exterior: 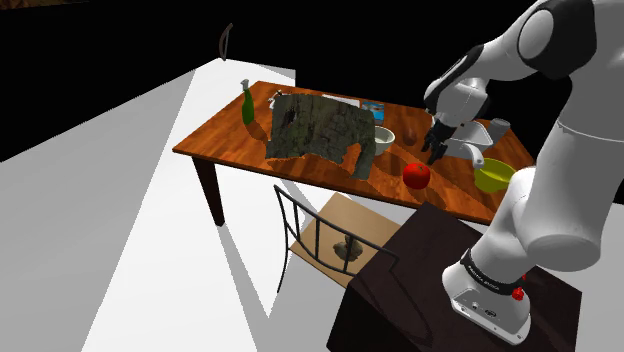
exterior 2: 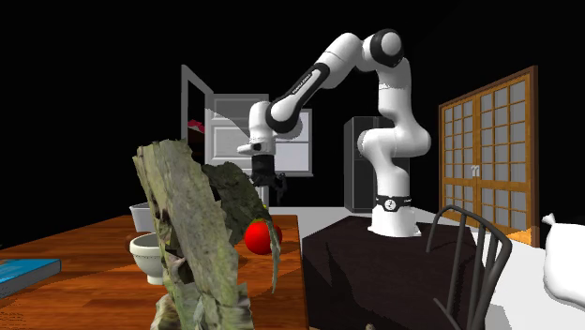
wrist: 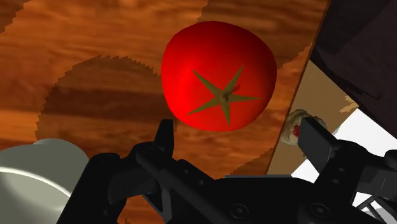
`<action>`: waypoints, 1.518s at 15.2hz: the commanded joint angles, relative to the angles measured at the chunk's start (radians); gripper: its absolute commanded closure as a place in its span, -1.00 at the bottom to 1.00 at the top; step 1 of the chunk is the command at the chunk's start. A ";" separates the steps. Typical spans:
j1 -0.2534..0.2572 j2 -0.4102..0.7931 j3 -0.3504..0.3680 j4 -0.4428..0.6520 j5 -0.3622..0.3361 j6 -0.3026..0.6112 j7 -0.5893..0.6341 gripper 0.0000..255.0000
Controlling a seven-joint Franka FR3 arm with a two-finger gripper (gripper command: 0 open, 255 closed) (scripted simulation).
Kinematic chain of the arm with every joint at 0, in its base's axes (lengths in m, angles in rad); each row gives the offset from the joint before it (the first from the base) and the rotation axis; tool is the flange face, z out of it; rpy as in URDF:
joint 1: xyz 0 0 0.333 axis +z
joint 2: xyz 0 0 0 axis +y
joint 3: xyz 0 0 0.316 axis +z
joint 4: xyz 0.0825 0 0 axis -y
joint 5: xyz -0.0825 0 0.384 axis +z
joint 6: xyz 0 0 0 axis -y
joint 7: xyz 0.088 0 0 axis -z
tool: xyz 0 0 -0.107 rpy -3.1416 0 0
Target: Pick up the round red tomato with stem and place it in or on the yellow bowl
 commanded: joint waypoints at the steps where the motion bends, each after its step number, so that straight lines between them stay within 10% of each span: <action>1: -0.053 0.054 0.057 0.008 0.084 0.009 -0.068 -1.00; 13: -0.124 0.129 0.150 0.012 0.197 0.034 -0.144 -1.00; 14: -0.124 0.129 0.150 0.012 0.197 0.034 -0.144 1.00; 23: -0.124 0.129 0.150 0.012 0.197 0.034 -0.144 1.00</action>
